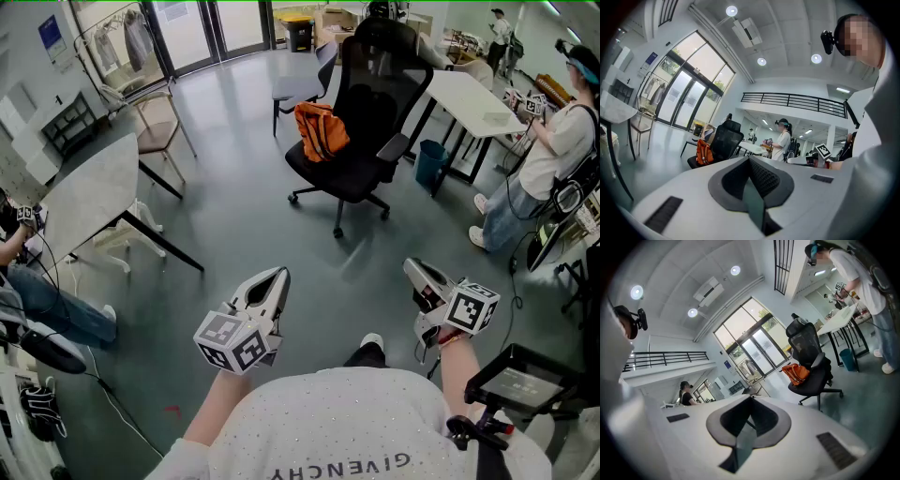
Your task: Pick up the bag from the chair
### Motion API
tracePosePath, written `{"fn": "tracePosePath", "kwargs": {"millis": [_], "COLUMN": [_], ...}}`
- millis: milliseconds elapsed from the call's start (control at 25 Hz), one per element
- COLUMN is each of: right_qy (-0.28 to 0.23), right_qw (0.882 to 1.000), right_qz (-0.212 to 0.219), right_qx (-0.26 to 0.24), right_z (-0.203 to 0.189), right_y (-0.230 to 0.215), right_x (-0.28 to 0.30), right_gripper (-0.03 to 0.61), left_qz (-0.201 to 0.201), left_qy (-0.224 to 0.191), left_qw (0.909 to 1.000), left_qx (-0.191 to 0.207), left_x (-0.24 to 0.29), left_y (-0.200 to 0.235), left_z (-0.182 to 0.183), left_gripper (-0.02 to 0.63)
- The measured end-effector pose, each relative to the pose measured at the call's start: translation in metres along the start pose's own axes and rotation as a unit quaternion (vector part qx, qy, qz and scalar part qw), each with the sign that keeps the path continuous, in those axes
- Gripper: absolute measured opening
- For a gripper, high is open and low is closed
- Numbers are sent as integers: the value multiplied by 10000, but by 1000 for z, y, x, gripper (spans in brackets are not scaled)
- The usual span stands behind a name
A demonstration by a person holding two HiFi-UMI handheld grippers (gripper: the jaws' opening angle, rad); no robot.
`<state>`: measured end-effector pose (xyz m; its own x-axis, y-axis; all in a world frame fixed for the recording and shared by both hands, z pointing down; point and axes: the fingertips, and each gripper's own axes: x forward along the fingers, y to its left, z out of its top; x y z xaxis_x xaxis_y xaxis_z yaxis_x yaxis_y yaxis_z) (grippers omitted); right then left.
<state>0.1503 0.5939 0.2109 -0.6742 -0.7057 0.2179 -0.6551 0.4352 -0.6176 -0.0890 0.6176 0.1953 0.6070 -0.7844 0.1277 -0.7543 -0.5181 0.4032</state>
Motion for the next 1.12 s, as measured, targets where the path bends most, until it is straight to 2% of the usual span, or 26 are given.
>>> {"fn": "tracePosePath", "kwargs": {"millis": [400, 640, 880, 1000, 1120], "right_qy": [212, 133, 209, 336, 411], "right_qw": [9997, 9998, 9990, 9990, 9990], "right_qz": [-7, -158, -322, -194, 6], "right_qx": [-146, 76, 221, 204, 172], "right_z": [-3, -4, 3, 8, 22], "right_y": [1, 0, -17, -39, -59], "right_x": [5, 9, 34, 56, 84], "right_gripper": [2, 3, 3, 3, 3], "left_qz": [121, 219, 327, 387, 319], "left_qy": [21, 130, 142, 68, 136], "left_qw": [9999, 9996, 9987, 9977, 9983], "left_qx": [-43, -156, -352, -554, -476], "left_x": [-2, -8, 0, 19, 47], "left_y": [3, 8, 33, 46, 50], "left_z": [-2, -8, -6, -8, -10], "left_gripper": [3, 3, 3, 3, 3]}}
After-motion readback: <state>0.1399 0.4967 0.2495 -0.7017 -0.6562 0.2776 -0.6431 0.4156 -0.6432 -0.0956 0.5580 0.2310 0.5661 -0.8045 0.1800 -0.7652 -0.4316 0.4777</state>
